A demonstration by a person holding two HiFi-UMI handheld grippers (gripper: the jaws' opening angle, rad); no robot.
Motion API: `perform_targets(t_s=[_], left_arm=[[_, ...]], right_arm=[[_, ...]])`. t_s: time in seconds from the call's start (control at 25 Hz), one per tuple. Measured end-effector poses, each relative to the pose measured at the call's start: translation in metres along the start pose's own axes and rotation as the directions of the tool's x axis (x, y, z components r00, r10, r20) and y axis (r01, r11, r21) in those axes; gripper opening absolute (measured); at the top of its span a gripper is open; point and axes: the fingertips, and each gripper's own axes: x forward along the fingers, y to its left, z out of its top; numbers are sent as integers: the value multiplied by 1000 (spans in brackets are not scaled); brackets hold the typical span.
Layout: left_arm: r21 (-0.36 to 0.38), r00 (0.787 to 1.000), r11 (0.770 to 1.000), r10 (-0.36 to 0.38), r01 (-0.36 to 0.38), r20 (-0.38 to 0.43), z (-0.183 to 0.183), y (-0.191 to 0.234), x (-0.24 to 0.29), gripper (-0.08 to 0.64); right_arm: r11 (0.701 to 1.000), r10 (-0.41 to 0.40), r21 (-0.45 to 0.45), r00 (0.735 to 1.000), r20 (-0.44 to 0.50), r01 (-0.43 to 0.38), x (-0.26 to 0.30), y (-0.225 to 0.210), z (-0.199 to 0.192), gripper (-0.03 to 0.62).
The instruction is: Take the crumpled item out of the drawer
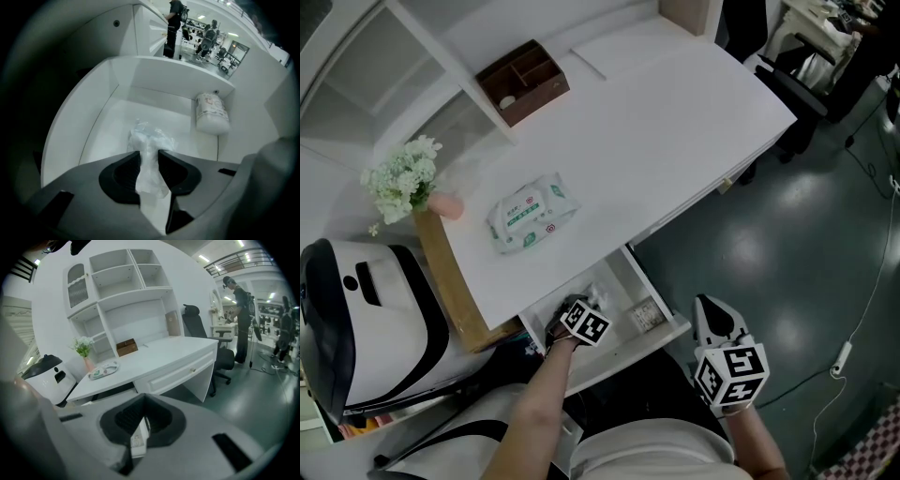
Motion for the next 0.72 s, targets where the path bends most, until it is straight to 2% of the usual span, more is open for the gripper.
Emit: perform_targets(t_s=[0.12,0.24,0.52,0.72], left_arm=[[23,1000,1000,2,-2,-4,0,-1,-1,98],[54,999,998,36,-36,5,0,0,-2,53],[29,999,999,33,-34,30,-1,-4,-12,18],[29,996,999,32,-34,86,7,-11,-29,18]], right_arm=[[1000,4,-1,1000,0,-4,0,2,0,2],[1000,11,-4,1000,0,-11,0,5,1,2],[999,35,-10,999,-2,-35,-2,16,1,2],[999,50,-22,999,10,-50,-5,24,3,2]])
